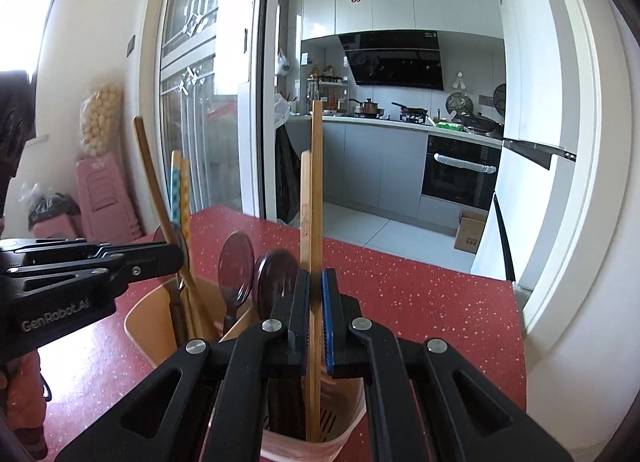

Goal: Organize utensils
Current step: 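Open both tools to release the chopsticks into the caddy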

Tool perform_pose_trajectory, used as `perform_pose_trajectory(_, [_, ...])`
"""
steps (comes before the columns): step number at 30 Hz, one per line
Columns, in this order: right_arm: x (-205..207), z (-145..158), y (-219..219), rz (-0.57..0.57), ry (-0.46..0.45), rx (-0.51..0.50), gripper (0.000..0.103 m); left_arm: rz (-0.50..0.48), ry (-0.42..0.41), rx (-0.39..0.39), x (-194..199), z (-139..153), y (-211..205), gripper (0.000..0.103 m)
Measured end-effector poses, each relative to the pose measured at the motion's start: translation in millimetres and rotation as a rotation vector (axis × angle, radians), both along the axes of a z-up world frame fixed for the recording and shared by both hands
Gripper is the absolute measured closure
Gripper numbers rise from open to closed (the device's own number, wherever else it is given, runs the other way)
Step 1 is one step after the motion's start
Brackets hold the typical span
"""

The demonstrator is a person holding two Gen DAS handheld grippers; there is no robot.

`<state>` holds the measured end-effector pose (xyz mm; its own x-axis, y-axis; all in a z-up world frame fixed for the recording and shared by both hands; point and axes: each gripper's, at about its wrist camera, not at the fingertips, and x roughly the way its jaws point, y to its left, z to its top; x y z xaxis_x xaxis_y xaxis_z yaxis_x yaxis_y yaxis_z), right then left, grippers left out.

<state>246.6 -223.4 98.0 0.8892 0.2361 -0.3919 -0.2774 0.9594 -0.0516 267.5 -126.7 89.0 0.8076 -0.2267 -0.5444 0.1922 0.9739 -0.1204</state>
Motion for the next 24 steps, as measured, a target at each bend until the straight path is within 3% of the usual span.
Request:
perform_pose_trajectory(8, [7.9,-6.6,-4.4,0.002,0.097,0.033,0.097,0.011,0.062,0.018,3.7,-9.4,0.9,0.067])
perform_pose_trajectory(15, [14.9,-1.9,-12.9,-0.001,0.153,0.082,0.094,0.033,0.058,0.0,-3.6,-1.4,7.2,0.067])
perform_pose_trajectory(17, [15.2,0.7,-13.1,0.004,0.159,0.089,0.077,0.04,0.056,0.004,-6.3,0.4,8.3,0.067])
perform_pose_trajectory(19, [12.2,4.2,-14.5,0.002,0.155,0.099,0.067,0.043,0.061,0.004,-8.0,0.8,9.6,0.067])
perform_pose_trajectory(24, [2.1,13.1,-15.2,0.009,0.174,0.124,0.059,0.048,0.067,0.015,-16.1,3.1,11.6,0.067])
